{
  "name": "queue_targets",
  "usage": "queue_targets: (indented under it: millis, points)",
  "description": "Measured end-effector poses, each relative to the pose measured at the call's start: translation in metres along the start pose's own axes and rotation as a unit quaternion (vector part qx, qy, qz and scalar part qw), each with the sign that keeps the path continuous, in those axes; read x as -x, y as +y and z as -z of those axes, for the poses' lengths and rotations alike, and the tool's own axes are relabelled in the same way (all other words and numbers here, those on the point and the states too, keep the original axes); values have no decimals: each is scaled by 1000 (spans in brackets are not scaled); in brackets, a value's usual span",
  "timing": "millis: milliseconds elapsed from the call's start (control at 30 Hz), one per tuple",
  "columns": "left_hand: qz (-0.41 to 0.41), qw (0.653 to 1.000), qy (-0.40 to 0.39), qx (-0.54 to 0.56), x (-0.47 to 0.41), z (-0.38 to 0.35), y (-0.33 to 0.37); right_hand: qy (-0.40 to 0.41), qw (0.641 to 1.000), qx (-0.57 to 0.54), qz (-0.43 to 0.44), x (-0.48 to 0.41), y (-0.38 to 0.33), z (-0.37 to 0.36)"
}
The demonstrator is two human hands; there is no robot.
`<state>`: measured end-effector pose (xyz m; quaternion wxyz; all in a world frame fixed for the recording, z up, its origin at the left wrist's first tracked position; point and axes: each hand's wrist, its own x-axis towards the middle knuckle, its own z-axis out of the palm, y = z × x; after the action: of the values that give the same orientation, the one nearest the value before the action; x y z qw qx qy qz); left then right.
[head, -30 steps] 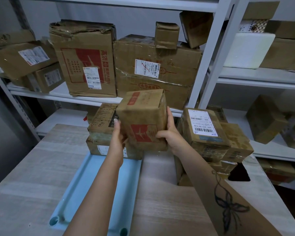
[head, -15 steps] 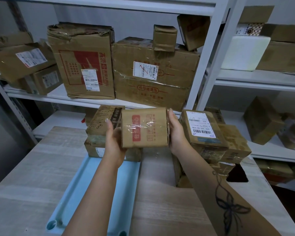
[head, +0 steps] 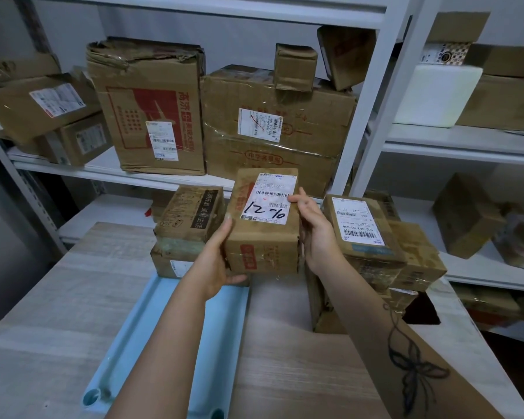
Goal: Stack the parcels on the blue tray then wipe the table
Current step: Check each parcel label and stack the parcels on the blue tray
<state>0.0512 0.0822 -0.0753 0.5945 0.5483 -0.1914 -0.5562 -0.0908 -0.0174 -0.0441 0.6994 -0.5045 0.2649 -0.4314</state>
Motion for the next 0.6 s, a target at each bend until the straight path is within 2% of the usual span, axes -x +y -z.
queue_targets:
  millis: [133, 200, 267, 333, 433, 600]
  points:
    - [-2, 1000, 1, 22, -6, 4, -3, 6, 999, -33, 11, -1, 0, 4]
    - [-7, 998, 11, 58, -8, 4, -6, 30, 999, -13, 5, -3, 7, 5]
    - [-5, 996, 8, 91, -9, 4, -11, 68, 997, -1, -40, -4, 13, 3]
    - [9, 992, 3, 123, -11, 6, -16, 88, 992, -36, -83, -5, 16, 4]
    - [38, 985, -9, 171, -14, 12, -22, 116, 985, -73, -106, -6, 13, 6]
    - [64, 960, -60, 266, -14, 13, -35, 97, 988, -26, -119, -7, 13, 7]
